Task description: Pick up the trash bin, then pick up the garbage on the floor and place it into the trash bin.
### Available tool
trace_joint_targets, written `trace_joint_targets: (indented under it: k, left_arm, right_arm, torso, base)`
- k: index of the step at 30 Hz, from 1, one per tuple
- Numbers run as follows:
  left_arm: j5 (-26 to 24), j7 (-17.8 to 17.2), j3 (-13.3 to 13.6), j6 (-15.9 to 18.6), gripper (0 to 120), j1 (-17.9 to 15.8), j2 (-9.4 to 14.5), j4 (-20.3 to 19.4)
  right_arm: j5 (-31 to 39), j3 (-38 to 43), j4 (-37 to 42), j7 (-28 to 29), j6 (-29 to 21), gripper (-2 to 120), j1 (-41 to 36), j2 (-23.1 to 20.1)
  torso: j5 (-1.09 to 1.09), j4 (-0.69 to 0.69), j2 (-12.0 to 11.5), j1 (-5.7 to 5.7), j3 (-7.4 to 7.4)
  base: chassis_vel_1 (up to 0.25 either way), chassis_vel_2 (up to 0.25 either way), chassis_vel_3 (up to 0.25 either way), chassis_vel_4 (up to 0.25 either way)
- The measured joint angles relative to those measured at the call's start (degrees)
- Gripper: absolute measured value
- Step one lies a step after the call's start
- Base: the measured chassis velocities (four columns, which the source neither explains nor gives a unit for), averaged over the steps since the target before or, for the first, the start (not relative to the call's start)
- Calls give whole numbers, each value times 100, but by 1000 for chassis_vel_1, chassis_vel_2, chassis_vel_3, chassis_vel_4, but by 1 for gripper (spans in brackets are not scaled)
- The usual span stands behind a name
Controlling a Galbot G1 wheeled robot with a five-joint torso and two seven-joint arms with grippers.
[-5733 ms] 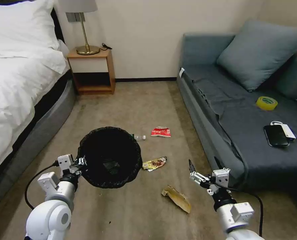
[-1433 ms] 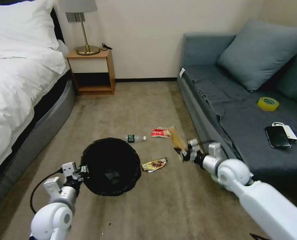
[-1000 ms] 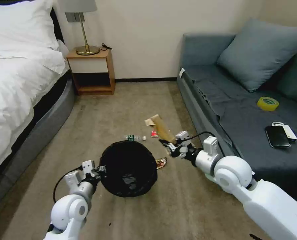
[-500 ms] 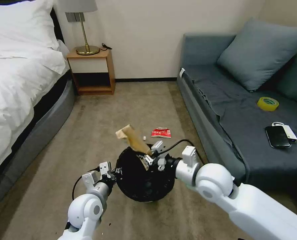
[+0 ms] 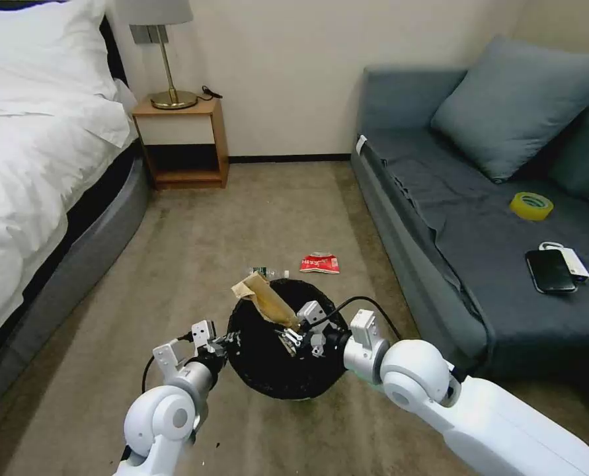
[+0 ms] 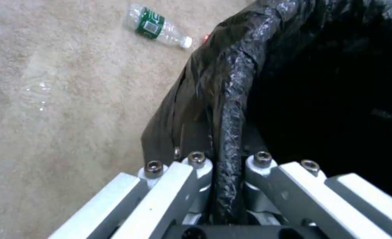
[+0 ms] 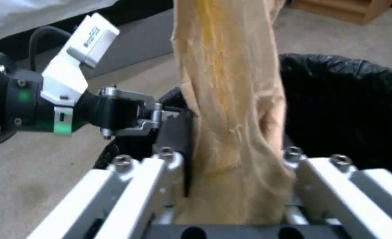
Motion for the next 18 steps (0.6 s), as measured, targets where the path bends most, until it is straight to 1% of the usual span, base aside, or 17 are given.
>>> trace_joint_targets:
  k: [4,5,7,8,11,12,14,15,16,18]
  left_arm:
    - [-99,-54,-26,22,4,38,40,-99]
    - [-99,-54,-26,22,4,38,40,-99]
    - [-109,-54,-25,22,4,28,62,-102]
    - [-109,-54,-25,22,4,28,62,-102]
    - [-156,-47,-30,22,4,60,151,-178]
    - [-156,-47,-30,22,4,60,151,-178]
    - [-172,-46,-44,21,4,89,164,-218]
    - [-188,-63,-51,21,4,112,166,-262]
    - [-188,-63,-51,21,4,112,166,-262]
    - [-167,-65,-51,11,4,137,170,-304]
  right_arm:
    - [-121,17,191,42,-66,46,-233,-9]
    - [-121,17,191,42,-66,46,-233,-9]
    - [-281,81,251,0,-62,57,-380,-47]
    - [-281,81,251,0,-62,57,-380,-47]
    - [-447,252,296,-15,-58,74,-593,3]
    - [-447,252,296,-15,-58,74,-593,3]
    - [-502,326,322,-18,-54,80,-674,22]
    - [-522,383,363,-22,-55,87,-729,24]
    - [-522,383,363,-22,-55,87,-729,24]
    - [-559,470,412,-24,-52,95,-784,23]
  torso:
    - [0,0,0,0,0]
    - [0,0,0,0,0]
    - [0,-1,0,0,0]
    - [0,-1,0,0,0]
    - [1,-1,0,0,0]
    - [1,-1,0,0,0]
    - [0,0,0,0,0]
    - [1,0,0,0,0]
    - [1,0,0,0,0]
    - [1,0,0,0,0]
  base:
    - [0,0,0,0]
    - [0,0,0,0]
    - [0,0,0,0]
    - [0,0,0,0]
    - [0,0,0,0]
    - [0,0,0,0]
    - [0,0,0,0]
    - [0,0,0,0]
    - [0,0,0,0]
    - [0,0,0,0]
